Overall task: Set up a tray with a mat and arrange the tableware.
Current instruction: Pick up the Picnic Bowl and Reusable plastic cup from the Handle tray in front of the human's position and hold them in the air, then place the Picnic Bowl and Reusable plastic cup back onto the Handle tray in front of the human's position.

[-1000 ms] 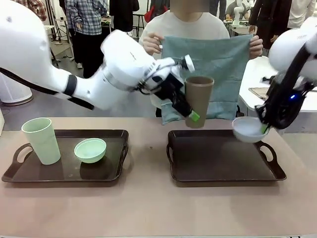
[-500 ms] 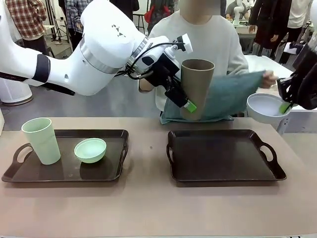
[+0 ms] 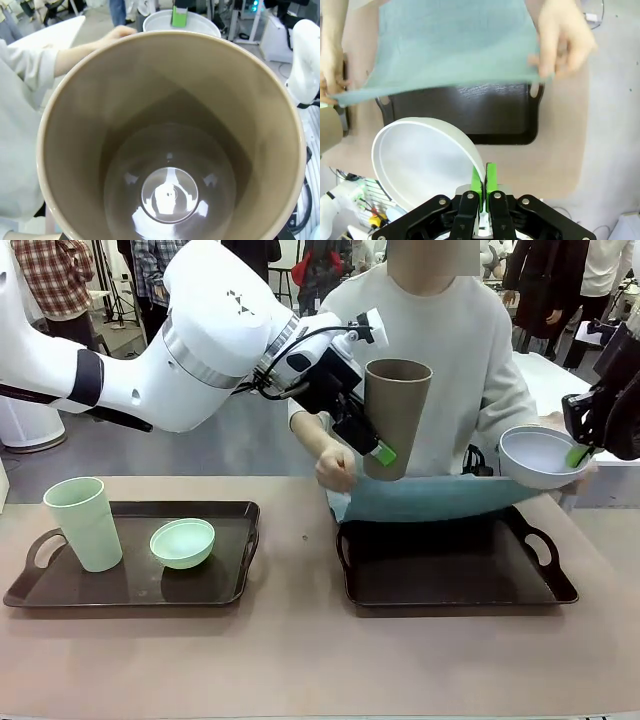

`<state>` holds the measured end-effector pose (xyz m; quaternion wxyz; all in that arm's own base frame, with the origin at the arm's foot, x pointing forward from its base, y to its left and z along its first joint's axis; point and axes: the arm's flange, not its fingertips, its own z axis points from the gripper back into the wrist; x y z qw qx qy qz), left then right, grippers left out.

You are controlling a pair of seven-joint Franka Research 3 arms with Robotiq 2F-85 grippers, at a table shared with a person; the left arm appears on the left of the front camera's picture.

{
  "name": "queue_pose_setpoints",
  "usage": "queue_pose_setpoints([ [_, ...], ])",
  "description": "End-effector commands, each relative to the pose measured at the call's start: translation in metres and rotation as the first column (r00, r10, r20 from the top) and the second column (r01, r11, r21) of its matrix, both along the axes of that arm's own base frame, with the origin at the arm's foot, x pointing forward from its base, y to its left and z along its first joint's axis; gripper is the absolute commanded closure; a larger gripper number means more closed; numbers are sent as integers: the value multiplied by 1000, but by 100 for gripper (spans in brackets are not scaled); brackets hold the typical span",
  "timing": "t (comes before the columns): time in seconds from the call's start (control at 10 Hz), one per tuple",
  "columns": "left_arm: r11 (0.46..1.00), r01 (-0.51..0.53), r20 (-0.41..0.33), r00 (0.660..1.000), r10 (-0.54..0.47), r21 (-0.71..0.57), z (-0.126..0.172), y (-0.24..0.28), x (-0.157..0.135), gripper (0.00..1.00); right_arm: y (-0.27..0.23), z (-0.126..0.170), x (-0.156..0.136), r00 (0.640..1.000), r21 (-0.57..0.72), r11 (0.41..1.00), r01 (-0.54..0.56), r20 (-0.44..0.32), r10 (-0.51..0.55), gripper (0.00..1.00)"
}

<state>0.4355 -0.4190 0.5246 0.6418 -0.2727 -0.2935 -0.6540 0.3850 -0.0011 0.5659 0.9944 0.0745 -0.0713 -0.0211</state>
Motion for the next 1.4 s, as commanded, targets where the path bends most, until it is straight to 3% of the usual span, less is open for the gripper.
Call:
queue_pose_setpoints([
  [0.0, 1000, 3, 0, 1000, -3, -6, 2, -1, 0, 100, -2, -1, 3, 1000, 3, 1000, 4, 6, -4, 100],
  [1.3, 1000, 3, 0, 1000, -3, -6, 2, -1, 0, 100, -2, -1, 3, 1000, 3, 1000, 4, 6, -4, 100],
])
